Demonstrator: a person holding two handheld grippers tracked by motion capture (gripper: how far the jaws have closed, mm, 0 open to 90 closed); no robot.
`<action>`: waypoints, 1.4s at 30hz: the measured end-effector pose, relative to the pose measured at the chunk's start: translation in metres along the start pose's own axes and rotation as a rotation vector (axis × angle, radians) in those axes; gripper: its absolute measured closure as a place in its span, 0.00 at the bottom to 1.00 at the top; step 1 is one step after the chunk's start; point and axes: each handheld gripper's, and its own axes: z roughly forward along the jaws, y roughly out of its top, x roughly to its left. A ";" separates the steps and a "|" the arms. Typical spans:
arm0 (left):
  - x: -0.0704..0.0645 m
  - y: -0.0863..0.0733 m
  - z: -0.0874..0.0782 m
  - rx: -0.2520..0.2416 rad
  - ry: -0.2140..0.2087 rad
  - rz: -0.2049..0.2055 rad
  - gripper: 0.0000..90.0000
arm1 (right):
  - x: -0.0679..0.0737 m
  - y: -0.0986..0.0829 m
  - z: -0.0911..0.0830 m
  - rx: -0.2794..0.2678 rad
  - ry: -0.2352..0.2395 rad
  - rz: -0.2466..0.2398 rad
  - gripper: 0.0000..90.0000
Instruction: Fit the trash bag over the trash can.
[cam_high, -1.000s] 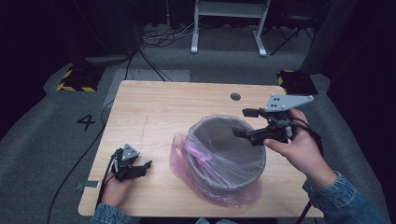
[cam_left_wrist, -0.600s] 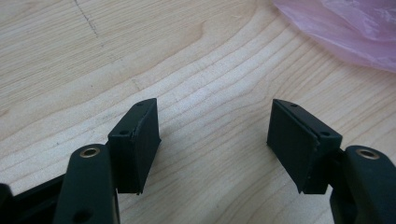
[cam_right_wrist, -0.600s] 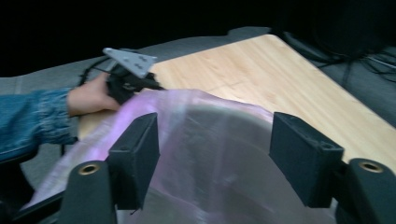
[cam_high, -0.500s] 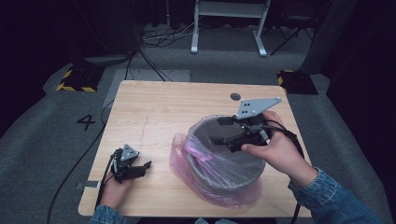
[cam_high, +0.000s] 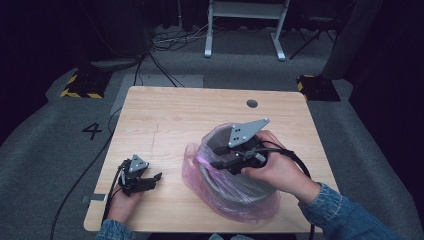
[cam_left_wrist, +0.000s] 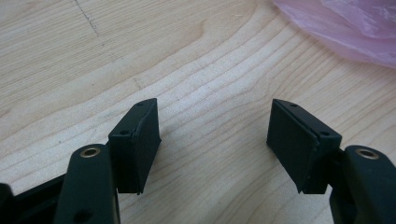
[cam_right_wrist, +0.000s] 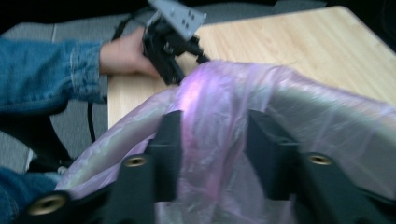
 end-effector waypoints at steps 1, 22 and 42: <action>0.000 0.000 0.000 0.002 0.000 0.002 0.38 | 0.000 -0.001 0.003 0.019 0.015 -0.002 0.75; 0.000 0.000 0.000 0.002 0.002 -0.001 0.38 | -0.015 -0.032 0.071 0.281 -0.002 -0.056 0.44; 0.000 0.000 0.000 0.000 0.002 -0.002 0.38 | -0.016 -0.046 0.082 0.396 0.091 0.069 0.31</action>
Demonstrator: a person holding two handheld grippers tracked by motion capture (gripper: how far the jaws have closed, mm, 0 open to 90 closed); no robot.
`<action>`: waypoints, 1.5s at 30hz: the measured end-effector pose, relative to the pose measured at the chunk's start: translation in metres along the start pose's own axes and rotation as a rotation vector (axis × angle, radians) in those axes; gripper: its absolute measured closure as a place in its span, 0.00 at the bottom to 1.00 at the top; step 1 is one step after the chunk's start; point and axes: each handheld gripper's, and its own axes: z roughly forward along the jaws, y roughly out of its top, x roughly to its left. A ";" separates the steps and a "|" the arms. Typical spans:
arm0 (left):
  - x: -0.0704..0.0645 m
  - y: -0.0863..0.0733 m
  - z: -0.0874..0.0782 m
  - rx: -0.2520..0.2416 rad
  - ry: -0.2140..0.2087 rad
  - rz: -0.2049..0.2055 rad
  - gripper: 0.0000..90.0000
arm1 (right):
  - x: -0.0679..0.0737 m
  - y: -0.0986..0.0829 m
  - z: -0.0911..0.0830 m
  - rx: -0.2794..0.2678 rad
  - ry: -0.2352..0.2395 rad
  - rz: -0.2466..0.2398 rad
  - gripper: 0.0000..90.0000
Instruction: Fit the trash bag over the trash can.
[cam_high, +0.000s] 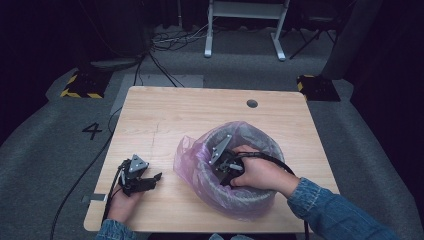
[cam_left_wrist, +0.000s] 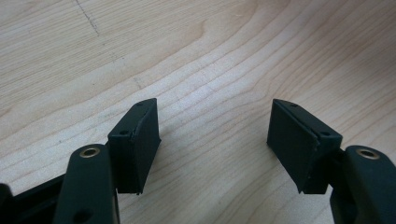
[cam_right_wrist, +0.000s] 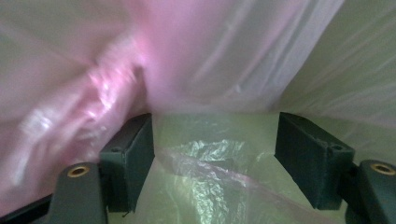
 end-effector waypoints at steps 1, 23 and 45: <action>0.000 0.000 0.000 0.001 0.000 0.000 0.38 | 0.002 0.003 -0.010 -0.061 -0.005 -0.004 0.31; 0.000 0.000 0.000 0.001 0.000 -0.002 0.37 | 0.008 0.004 -0.074 -0.296 -0.176 0.035 0.42; 0.000 0.000 0.001 0.000 0.002 -0.003 0.37 | -0.006 0.019 -0.054 -0.242 -0.075 0.055 0.99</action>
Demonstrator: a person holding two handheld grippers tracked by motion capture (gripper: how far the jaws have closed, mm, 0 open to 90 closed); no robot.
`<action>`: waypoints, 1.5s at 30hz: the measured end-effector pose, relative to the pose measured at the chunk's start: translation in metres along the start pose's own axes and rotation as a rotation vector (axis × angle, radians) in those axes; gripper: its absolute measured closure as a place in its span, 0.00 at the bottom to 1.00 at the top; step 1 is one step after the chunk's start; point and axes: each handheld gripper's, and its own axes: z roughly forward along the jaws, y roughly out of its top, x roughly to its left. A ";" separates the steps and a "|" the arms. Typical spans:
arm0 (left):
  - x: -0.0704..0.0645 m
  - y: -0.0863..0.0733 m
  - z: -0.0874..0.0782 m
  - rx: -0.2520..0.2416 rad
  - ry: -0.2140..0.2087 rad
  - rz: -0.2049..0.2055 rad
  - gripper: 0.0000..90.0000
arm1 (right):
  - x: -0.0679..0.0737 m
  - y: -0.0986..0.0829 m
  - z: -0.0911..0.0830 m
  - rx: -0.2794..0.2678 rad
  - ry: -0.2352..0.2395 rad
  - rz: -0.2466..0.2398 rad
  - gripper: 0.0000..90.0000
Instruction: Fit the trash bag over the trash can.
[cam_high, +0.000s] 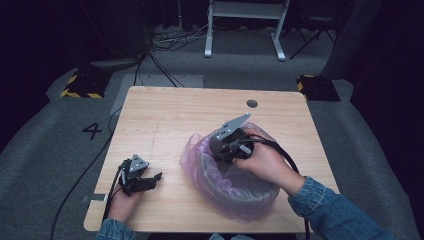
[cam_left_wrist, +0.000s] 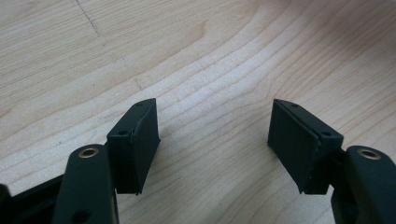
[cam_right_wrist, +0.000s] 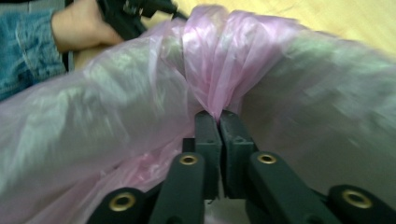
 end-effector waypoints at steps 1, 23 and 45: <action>0.000 0.000 0.000 0.001 0.000 0.000 0.37 | 0.000 0.000 0.004 0.015 0.007 -0.003 0.99; 0.000 0.000 0.000 0.000 0.000 -0.001 0.37 | 0.000 -0.012 0.020 0.080 -0.042 -0.057 0.46; 0.000 0.000 0.000 0.000 0.001 0.000 0.37 | -0.006 -0.002 -0.071 -0.149 -0.190 -0.004 0.41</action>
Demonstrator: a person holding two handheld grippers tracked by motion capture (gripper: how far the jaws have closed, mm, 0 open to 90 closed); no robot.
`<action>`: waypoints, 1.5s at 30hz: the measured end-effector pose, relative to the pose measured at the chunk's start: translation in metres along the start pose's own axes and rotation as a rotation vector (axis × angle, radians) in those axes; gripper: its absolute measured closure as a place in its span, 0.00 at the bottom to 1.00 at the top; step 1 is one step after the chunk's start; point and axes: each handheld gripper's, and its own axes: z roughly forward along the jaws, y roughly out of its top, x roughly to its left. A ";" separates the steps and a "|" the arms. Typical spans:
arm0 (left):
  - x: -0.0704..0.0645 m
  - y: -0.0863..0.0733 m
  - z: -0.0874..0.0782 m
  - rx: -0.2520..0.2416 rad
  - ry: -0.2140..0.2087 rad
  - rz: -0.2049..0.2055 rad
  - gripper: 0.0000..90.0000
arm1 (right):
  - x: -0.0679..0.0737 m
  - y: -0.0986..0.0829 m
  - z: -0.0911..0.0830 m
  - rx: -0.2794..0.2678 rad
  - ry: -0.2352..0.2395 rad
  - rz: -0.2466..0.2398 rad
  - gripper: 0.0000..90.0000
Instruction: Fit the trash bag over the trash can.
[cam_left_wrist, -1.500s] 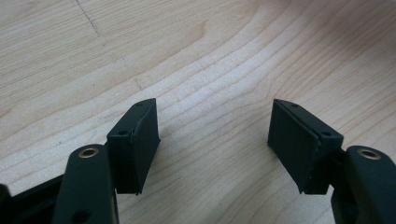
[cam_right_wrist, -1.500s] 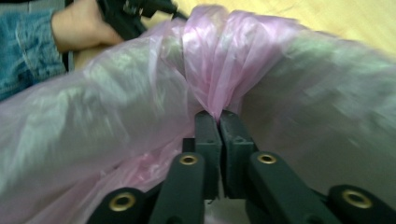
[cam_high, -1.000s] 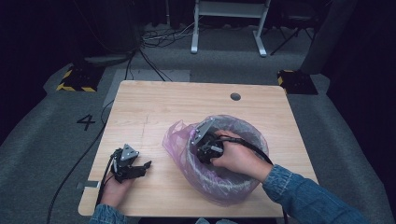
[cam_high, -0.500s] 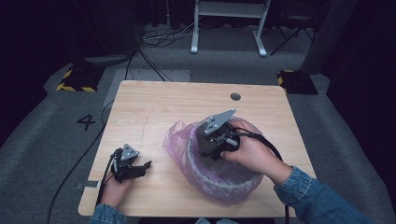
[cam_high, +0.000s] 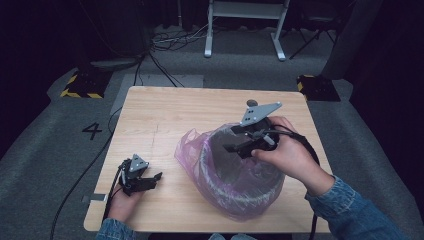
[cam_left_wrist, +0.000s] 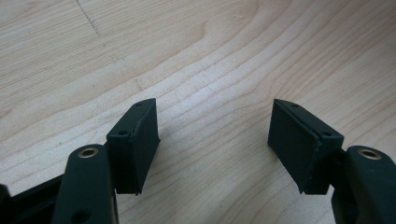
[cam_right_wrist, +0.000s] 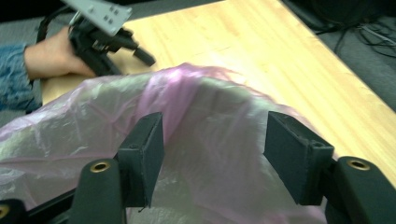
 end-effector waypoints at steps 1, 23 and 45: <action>0.000 0.000 0.000 0.001 0.001 0.000 0.37 | -0.002 -0.001 -0.004 -0.008 -0.013 0.013 0.41; 0.000 0.000 0.000 0.000 0.003 -0.004 0.37 | -0.025 -0.038 -0.011 0.151 -0.094 0.057 0.65; 0.000 0.000 0.000 0.002 0.004 -0.003 0.37 | -0.020 -0.039 -0.032 -0.041 -0.139 0.102 0.38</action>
